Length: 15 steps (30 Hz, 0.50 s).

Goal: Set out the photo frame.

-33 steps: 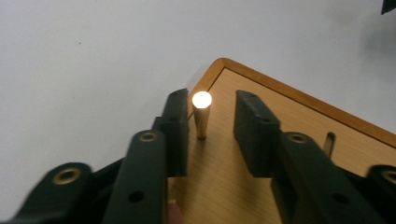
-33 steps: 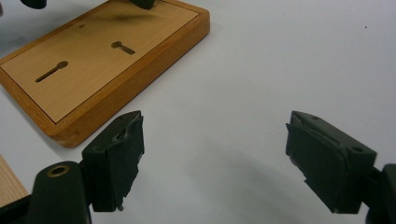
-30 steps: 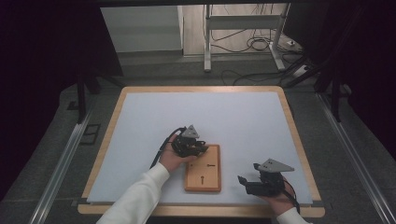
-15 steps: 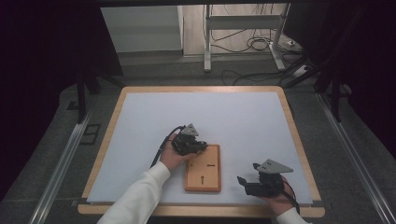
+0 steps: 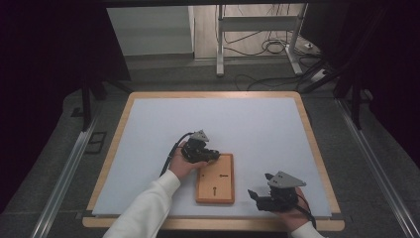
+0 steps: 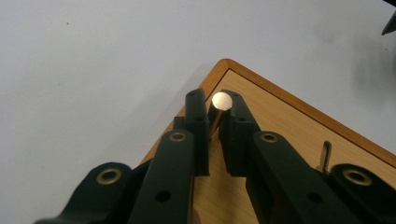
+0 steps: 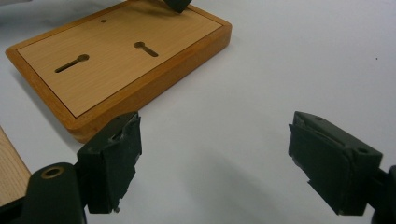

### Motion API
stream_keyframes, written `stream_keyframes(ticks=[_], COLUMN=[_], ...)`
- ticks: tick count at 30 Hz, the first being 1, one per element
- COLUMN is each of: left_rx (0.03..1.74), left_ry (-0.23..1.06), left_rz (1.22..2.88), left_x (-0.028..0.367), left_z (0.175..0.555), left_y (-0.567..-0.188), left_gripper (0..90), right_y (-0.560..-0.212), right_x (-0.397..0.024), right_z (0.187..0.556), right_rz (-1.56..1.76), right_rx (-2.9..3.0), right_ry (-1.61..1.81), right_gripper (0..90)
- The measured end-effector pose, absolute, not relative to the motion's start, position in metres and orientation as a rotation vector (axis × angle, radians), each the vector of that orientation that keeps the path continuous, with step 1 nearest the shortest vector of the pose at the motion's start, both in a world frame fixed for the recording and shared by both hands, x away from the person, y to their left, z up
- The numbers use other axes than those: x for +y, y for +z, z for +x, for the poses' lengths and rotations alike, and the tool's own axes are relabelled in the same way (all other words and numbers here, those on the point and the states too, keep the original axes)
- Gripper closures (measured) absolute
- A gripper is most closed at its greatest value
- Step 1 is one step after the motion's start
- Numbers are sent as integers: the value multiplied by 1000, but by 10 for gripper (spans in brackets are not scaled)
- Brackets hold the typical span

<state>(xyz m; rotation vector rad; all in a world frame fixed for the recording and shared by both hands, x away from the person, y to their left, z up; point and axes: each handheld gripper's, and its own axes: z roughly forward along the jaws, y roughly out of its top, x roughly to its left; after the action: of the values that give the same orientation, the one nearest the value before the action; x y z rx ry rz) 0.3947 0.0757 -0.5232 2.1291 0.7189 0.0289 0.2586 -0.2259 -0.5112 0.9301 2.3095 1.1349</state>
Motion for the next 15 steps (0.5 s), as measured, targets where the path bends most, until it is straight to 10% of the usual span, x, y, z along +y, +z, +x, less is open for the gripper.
stream_keyframes(ticks=[15], left_rx=[715], left_ry=[-17], left_rz=[2127], left_x=[79], left_z=[400], left_y=[-524], left_gripper=[824], right_y=[-510], right_x=[-210], right_z=[249], right_rz=[825], right_rx=[2360], right_ry=[1072], right_gripper=[173])
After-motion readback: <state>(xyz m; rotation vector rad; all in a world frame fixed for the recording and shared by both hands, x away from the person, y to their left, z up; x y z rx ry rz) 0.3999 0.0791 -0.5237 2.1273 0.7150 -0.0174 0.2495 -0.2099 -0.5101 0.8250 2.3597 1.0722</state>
